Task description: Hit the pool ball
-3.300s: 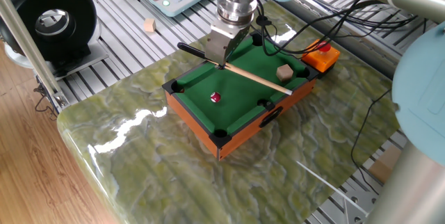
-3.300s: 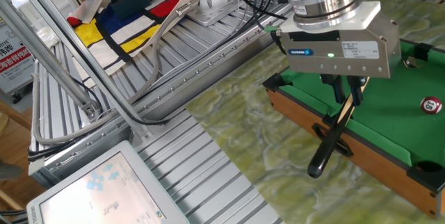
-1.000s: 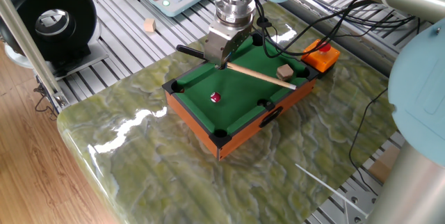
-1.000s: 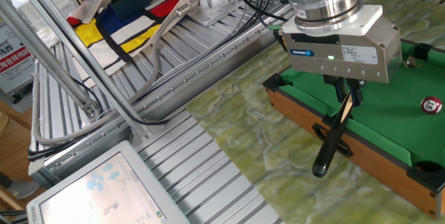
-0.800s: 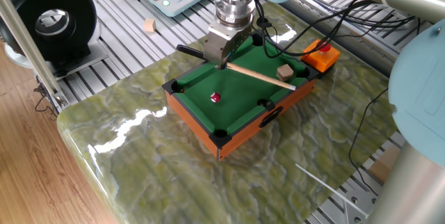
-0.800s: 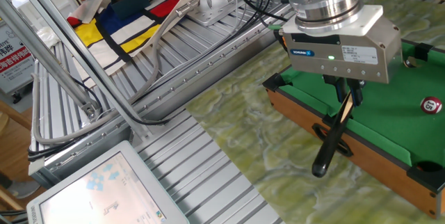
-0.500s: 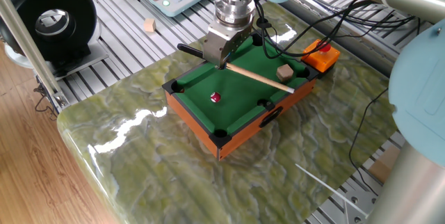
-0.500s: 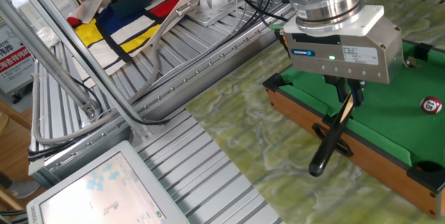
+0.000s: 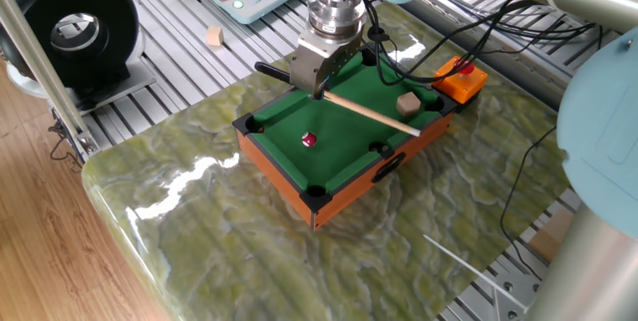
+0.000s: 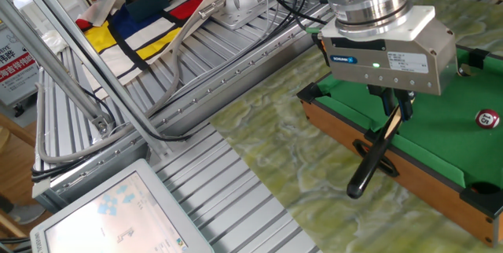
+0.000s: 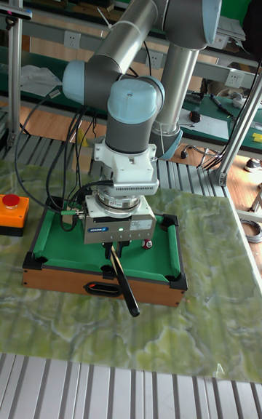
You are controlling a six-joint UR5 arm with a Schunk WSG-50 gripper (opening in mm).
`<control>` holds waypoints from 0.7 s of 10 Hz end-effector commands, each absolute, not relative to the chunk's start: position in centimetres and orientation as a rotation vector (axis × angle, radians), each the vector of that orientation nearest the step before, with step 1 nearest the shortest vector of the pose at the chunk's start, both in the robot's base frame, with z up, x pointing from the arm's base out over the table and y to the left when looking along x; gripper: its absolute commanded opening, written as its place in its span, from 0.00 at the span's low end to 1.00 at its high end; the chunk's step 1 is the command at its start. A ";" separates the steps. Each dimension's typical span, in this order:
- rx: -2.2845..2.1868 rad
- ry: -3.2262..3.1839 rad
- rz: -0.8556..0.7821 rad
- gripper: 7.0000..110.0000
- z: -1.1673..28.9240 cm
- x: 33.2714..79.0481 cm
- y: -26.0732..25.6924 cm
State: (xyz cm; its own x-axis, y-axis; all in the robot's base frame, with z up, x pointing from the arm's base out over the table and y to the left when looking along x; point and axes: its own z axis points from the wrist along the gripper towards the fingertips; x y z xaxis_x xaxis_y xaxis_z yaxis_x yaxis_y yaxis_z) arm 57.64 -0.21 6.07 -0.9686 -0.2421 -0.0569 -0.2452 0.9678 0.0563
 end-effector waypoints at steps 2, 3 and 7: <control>-0.373 3.083 0.083 0.00 6.2 57.3 -0.6; -0.371 3.096 0.081 0.00 6.2 57.0 -0.7; -0.386 3.084 0.086 0.00 8.5 57.9 0.2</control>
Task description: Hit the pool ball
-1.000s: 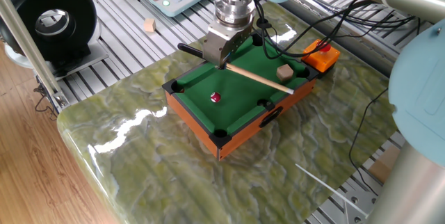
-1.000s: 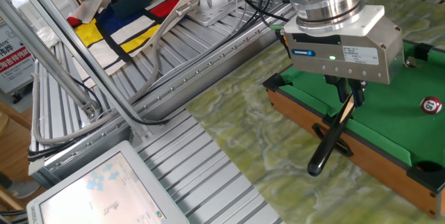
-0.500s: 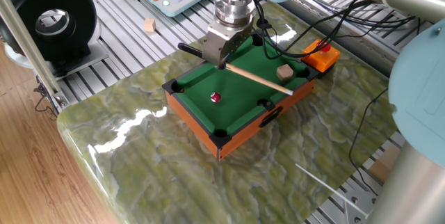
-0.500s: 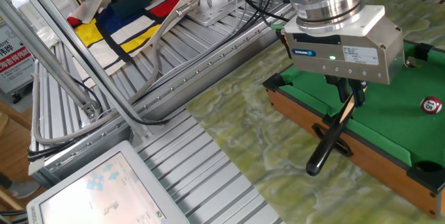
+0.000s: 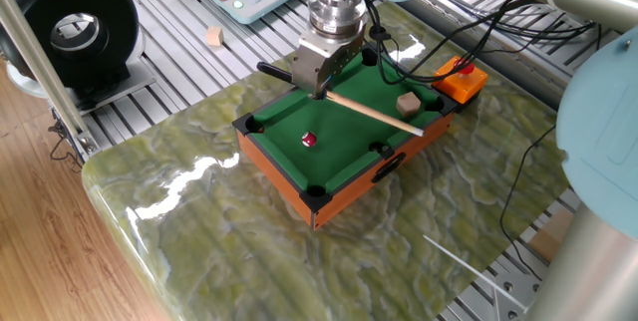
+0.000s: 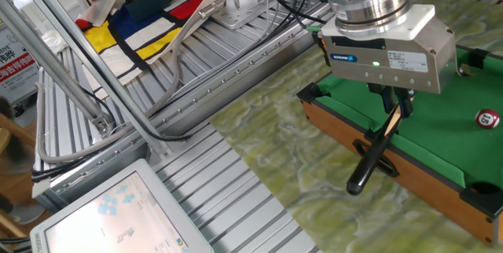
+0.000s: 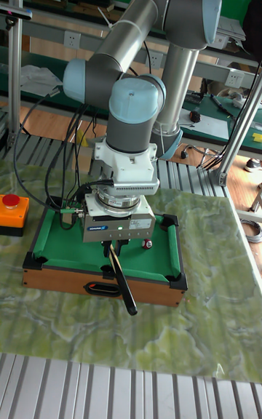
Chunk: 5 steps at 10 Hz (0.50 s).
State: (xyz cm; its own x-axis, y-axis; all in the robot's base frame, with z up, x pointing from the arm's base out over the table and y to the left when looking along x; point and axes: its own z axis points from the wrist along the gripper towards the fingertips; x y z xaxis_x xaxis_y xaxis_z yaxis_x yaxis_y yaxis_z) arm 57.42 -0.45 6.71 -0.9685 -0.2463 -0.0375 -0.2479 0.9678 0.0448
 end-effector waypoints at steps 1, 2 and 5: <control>-0.369 3.100 0.092 0.00 9.0 57.8 0.7; -0.366 3.115 0.068 0.00 8.9 57.6 0.6; -0.365 3.123 0.065 0.00 8.3 57.5 0.5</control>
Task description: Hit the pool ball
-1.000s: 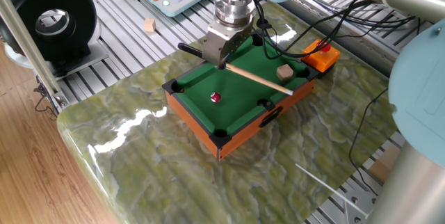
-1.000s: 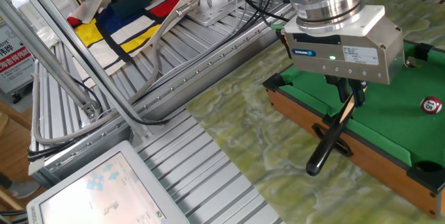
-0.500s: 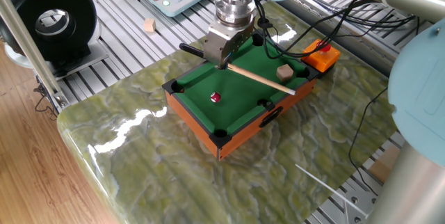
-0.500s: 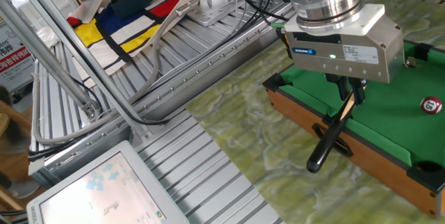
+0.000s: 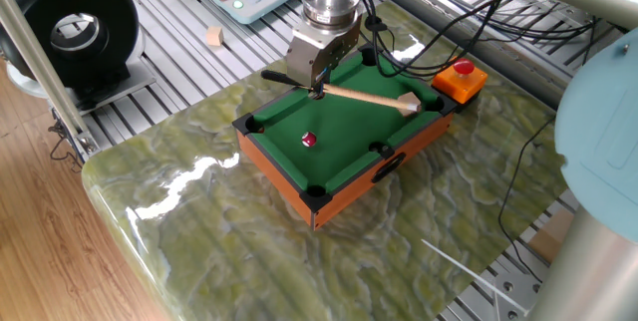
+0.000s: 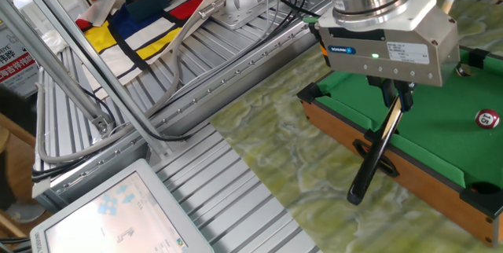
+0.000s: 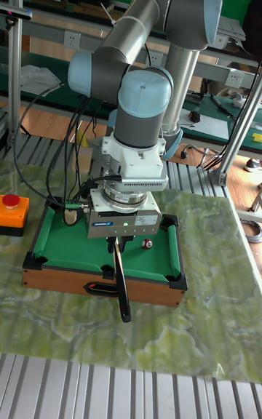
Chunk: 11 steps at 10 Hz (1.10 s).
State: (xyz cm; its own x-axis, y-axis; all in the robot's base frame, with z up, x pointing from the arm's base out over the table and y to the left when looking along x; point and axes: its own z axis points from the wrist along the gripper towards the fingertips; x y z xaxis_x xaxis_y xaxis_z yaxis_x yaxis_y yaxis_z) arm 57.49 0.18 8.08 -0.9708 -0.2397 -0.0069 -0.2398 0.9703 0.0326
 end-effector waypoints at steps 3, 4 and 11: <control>-0.365 3.141 0.059 0.00 7.1 56.6 -0.2; -0.368 3.147 0.040 0.00 7.0 56.4 -0.8; -0.340 3.162 0.067 0.00 6.6 55.6 -1.2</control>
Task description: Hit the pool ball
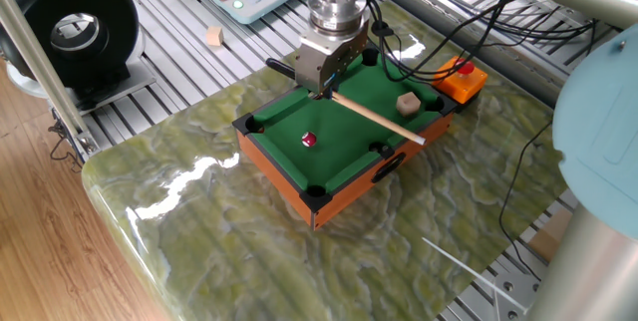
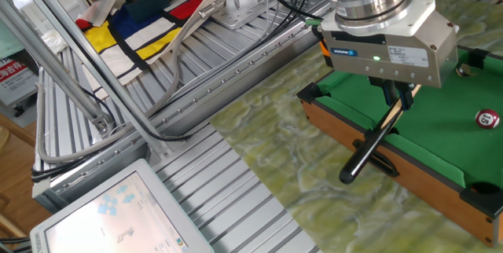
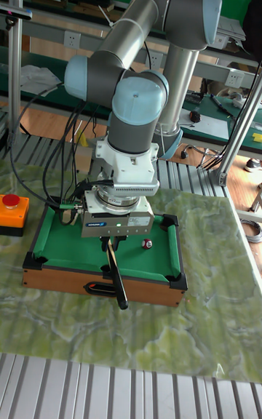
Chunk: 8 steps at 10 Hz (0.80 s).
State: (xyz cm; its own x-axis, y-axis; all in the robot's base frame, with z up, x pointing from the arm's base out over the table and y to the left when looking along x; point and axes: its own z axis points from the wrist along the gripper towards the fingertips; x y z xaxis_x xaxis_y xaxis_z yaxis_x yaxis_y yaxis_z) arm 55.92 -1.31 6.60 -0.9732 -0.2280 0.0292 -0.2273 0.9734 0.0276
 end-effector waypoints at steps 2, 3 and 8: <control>0.351 -3.082 -0.063 0.00 6.6 55.6 -1.2; 0.375 -3.076 -0.002 0.00 6.4 55.6 -2.3; 0.390 -3.076 -0.019 0.00 6.3 55.6 -2.1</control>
